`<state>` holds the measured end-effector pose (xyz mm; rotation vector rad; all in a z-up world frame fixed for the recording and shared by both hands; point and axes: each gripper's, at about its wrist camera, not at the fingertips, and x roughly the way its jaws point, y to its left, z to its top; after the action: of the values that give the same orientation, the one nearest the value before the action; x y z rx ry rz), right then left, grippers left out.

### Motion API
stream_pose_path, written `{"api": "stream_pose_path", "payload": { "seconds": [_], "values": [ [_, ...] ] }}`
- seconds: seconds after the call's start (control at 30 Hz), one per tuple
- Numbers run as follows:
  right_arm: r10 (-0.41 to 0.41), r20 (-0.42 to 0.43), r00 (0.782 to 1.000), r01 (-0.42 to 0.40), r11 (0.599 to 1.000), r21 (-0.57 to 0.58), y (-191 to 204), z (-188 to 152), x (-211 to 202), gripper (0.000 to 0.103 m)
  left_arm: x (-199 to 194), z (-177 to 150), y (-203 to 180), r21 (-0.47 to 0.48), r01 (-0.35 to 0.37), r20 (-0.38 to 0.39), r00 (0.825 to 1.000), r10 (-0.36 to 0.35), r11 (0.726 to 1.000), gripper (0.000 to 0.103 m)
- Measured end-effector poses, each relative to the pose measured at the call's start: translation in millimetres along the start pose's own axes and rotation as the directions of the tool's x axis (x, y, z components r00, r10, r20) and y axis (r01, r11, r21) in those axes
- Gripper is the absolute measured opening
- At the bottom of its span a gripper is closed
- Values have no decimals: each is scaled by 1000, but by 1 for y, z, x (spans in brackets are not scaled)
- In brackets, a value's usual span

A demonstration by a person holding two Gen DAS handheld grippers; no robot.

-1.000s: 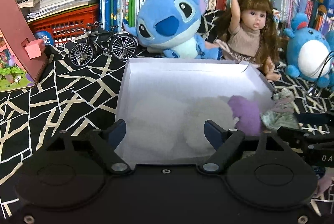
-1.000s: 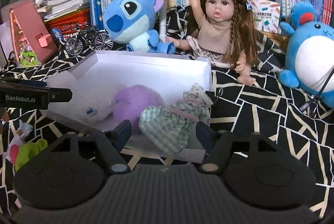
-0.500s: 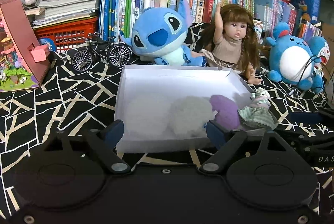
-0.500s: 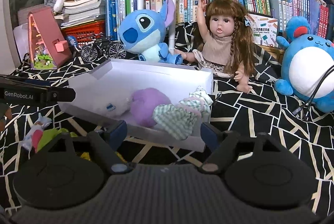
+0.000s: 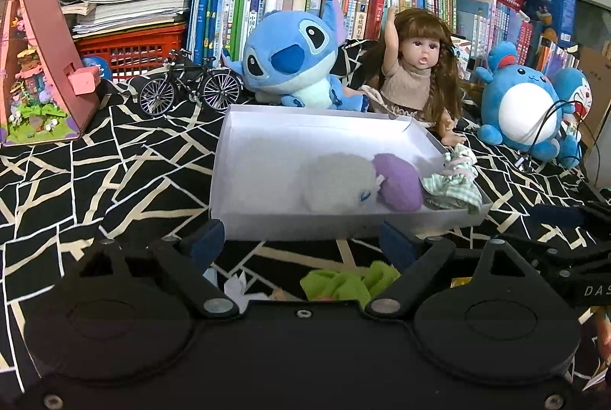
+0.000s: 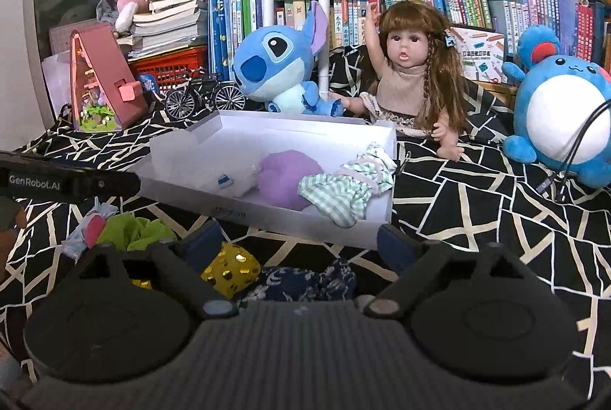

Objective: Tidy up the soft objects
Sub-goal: 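Withdraw both open tools from the box back over the pile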

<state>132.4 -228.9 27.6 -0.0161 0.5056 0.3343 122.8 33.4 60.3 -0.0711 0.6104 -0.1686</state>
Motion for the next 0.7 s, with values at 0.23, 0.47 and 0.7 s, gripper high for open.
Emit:
{"api": "stream_pose_path", "payload": {
  "seconds": [0.23,0.47,0.7],
  "values": [
    [0,22,1000,0,1000,22,-2,-11,-9,100,-10,-12,2,1,-12,11,1000,12,1000,88],
    [-7,43,999,5,999,50,-6,-19,-16,103,-18,-22,3,9,-27,23,999,27,1000,89],
    [-19,51,998,15,997,75,-9,-27,-19,103,-28,-30,9,-8,-37,41,998,38,999,91]
  ]
}}
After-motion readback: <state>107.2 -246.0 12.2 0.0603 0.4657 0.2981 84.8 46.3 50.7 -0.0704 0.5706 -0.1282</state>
